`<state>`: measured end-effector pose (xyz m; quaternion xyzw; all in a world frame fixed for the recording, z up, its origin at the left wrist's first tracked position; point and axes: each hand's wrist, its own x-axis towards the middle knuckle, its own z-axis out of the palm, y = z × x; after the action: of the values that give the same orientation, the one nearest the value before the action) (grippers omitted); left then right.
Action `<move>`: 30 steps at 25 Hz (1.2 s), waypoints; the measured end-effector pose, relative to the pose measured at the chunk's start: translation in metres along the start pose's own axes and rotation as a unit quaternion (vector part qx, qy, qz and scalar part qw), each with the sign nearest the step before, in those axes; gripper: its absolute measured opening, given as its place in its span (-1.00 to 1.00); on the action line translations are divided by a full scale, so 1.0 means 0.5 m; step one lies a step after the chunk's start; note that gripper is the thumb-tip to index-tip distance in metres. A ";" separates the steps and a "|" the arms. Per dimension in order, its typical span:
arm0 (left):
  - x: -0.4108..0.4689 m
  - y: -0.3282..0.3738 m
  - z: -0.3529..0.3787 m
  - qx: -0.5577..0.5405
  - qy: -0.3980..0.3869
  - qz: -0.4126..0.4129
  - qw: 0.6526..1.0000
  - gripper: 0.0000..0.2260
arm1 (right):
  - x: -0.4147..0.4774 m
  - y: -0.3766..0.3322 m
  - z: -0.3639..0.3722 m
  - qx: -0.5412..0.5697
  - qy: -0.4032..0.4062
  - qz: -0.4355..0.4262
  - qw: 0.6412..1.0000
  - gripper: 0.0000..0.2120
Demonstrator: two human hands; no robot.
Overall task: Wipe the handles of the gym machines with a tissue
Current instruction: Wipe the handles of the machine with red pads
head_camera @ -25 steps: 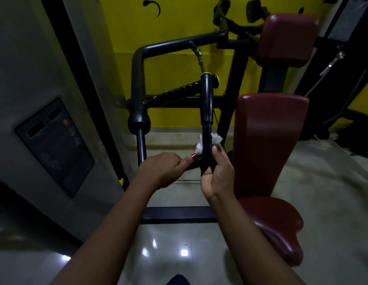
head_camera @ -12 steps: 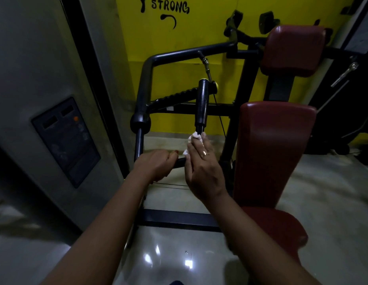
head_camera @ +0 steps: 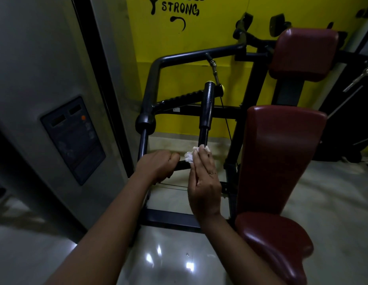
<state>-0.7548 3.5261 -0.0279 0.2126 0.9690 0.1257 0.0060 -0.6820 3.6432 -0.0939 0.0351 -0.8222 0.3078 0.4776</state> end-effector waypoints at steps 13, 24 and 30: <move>0.004 0.003 -0.004 0.023 -0.015 -0.027 0.999 -0.59 | 0.089 -0.025 -0.017 0.623 -0.006 0.595 0.508 -0.70; 0.005 0.020 -0.019 -0.021 -0.069 -0.087 0.994 -0.52 | 0.113 0.005 -0.014 0.105 0.004 0.167 0.980 -0.74; 0.033 0.108 0.002 -0.215 0.089 -0.101 0.967 -0.76 | 0.152 0.055 -0.004 0.028 0.093 0.017 0.995 -0.75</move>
<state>-0.7477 3.5806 -0.0149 0.0957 0.9321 0.3486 -0.0219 -0.7317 3.6844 -0.0448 0.0056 -0.7655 0.3408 0.5458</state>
